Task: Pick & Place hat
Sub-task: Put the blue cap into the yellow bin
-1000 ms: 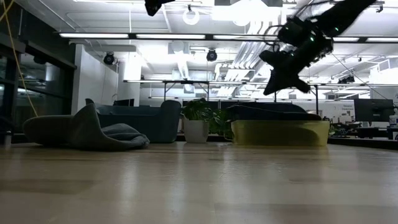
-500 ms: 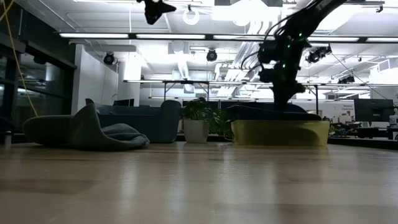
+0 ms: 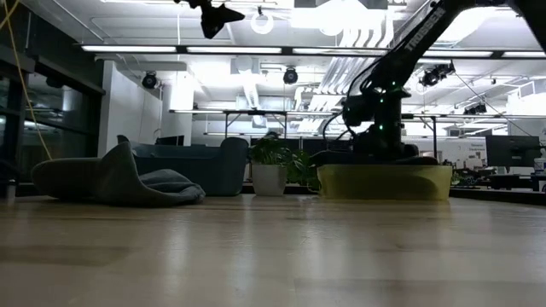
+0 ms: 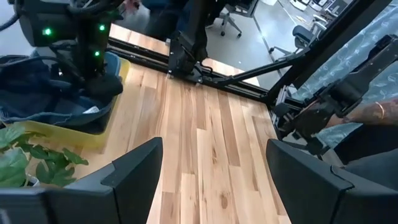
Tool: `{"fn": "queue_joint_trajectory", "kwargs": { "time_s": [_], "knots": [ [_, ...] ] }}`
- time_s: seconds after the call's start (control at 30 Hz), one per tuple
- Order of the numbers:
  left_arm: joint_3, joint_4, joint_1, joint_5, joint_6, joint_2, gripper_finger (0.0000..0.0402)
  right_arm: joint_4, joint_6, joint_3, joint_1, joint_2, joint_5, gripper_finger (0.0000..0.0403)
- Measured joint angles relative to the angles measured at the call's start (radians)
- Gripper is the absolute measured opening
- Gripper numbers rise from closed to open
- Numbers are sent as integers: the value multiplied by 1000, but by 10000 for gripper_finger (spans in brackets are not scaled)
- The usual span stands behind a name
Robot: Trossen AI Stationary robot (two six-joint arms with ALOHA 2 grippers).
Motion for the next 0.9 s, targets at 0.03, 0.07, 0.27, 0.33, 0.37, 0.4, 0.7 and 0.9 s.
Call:
{"fn": "queue_joint_trajectory", "kwargs": {
  "time_s": [0.03, 0.07, 0.27, 0.33, 0.37, 0.4, 0.7, 0.9],
  "knots": [
    [0, 0, 0, 0, 0, 0, 284, 3, 0, 1, 0, 14, -2, 0],
    [0, 0, 0, 0, 0, 0, 284, 3, -2, 1, 0, 26, -3, 0],
    [0, -3, 0, 0, 0, 0, 284, 7, -15, 3, 0, 67, -8, 0],
    [0, -4, 0, 0, 0, 0, 284, 10, -16, 3, 0, 68, -10, 0],
    [0, -3, 0, 0, 0, 0, 284, 10, -17, 2, 0, 68, -11, 0],
    [0, -2, 0, 0, 0, 0, 284, 10, -17, 2, 0, 68, -11, 0],
    [0, 0, 0, 0, 0, 0, 284, -4, -18, -10, -1, -20, 5, 0],
    [0, 0, 0, 0, -4, 0, 284, -30, -3, -10, -2, -130, 20, 0]
  ]
}}
